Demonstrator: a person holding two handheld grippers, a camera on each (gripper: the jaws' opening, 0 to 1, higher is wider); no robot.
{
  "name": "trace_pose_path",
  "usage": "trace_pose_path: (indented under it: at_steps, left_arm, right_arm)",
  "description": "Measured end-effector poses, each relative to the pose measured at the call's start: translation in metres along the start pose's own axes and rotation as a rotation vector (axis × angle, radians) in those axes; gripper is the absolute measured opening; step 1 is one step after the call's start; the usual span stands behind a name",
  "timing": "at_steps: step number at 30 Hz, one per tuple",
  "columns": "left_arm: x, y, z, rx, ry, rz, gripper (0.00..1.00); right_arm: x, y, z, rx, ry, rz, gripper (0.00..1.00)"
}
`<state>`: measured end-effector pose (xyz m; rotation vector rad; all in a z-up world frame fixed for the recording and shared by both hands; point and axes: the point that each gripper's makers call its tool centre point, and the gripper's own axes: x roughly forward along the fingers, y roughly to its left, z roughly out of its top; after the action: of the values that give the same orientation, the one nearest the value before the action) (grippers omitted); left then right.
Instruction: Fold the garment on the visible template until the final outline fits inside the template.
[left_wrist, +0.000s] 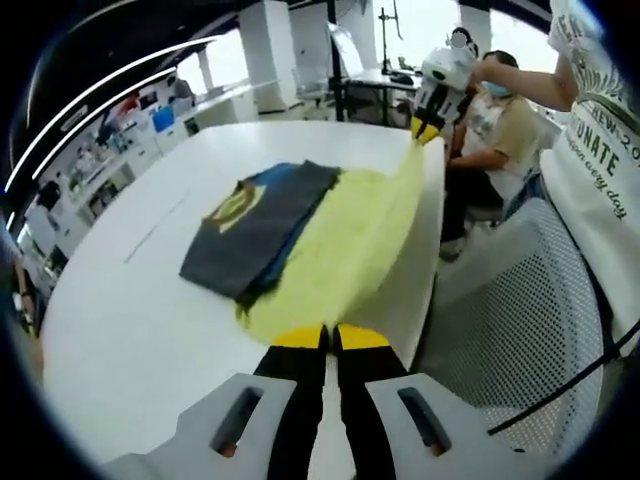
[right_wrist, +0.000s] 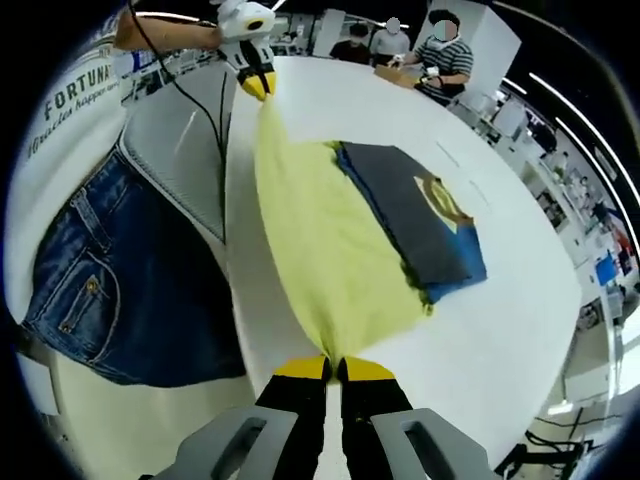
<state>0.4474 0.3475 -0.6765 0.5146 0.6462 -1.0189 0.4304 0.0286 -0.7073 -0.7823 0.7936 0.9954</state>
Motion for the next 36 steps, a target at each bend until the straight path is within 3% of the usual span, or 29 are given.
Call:
trace_pose_path:
  at_steps: [32, 34, 36]
  left_arm:
    - [0.011, 0.066, 0.035, 0.010, -0.071, 0.099, 0.01]
    - [0.009, 0.074, 0.034, 0.055, -0.032, 0.123, 0.01]
    - [0.009, 0.077, 0.039, 0.052, -0.052, 0.126, 0.01]
  right_arm:
    - [0.002, -0.079, 0.028, -0.054, -0.038, -0.140, 0.00]
    - [0.002, -0.084, 0.031, -0.056, -0.044, -0.147, 0.00]
    - [0.003, -0.090, 0.035, -0.061, -0.051, -0.157, 0.00]
